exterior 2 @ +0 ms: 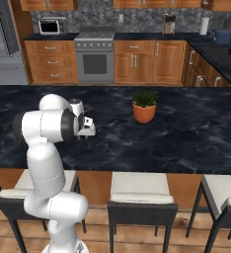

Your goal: Retrieve the butter from the fridge and place it on a plate on the dining table. Then retrieve the butter knife by the fridge and place it near the plate.

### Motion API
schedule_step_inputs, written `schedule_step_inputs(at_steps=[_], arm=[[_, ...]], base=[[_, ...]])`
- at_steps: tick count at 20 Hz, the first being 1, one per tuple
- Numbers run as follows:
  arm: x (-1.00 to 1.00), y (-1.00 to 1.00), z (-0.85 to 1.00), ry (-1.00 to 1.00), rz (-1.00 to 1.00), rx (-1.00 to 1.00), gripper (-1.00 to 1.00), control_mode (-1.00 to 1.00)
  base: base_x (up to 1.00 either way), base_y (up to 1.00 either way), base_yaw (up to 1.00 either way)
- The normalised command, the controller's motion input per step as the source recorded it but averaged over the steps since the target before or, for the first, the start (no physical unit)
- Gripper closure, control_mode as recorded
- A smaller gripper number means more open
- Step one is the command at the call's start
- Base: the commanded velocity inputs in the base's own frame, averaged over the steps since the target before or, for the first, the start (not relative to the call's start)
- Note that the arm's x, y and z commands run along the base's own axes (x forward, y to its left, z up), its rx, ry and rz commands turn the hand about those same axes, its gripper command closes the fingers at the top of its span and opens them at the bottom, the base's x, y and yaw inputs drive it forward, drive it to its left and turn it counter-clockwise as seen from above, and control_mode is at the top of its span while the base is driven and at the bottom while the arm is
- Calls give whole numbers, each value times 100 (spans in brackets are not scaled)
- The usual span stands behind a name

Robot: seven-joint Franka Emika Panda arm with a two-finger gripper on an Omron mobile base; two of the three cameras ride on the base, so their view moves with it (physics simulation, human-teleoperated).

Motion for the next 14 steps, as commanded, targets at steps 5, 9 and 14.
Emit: schedule_step_inputs(at_steps=[5,9,14], arm=[[0,0,0,0,0,0,-100,-100],[0,-2,5,1,0,0,-100,-100],[-16,-6,30,3,0,0,-100,-100]], base=[[0,0,0],[0,0,0],[0,0,0]])
